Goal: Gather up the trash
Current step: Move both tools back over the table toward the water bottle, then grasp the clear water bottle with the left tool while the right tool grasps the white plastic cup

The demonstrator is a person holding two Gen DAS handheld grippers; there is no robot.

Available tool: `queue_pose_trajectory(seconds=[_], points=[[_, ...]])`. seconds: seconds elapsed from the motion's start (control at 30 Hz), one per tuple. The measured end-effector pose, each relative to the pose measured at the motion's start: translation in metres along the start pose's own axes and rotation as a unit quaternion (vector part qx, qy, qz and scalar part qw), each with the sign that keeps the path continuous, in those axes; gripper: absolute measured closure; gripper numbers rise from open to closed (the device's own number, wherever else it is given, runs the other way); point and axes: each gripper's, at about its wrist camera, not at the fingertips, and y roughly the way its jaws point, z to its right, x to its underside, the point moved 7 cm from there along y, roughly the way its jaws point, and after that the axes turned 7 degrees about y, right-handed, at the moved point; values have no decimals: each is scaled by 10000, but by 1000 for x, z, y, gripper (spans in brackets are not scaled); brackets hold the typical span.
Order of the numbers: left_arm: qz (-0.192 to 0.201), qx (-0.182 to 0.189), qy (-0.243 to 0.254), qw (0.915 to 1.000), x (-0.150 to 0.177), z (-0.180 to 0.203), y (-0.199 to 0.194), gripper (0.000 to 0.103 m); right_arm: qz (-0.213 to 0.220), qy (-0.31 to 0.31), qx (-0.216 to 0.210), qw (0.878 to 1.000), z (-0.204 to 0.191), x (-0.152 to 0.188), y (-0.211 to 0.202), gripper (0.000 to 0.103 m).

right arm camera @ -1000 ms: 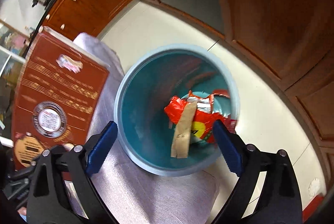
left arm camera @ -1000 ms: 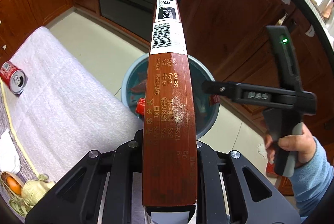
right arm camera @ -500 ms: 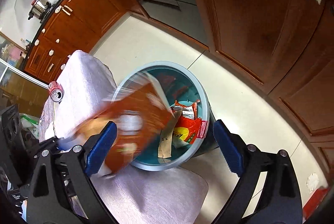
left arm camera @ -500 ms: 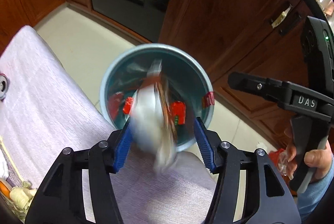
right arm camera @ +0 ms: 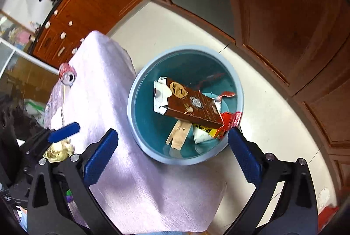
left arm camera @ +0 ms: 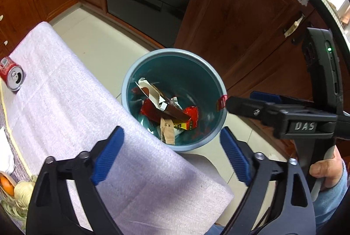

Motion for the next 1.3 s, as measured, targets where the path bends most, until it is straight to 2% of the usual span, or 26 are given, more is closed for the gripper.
queue_pose_trajectory(seconds=[0.3, 0.47, 0.63, 0.9, 1.17, 1.3], points=[[299, -69, -78, 9995, 26, -7, -39, 6, -11, -252, 155, 9996, -26, 15, -3, 7], [389, -207, -166, 9989, 48, -21, -66, 5, -36, -539, 113, 9985, -57, 30, -3, 7], [398, -516, -274, 9975, 91, -55, -98, 5, -113, -879, -7, 9961, -97, 56, 0, 7], [348, -927, -758, 9922, 157, -119, -135, 5, -282, -1338, -128, 9905, -150, 98, 7, 7], [120, -1177, -828, 9895, 226, -149, -145, 5, -505, -1755, -87, 9831, -198, 143, 20, 7], [50, -1133, -823, 9901, 248, -151, -146, 5, -712, -2023, -9, 9767, -217, 172, 30, 7]])
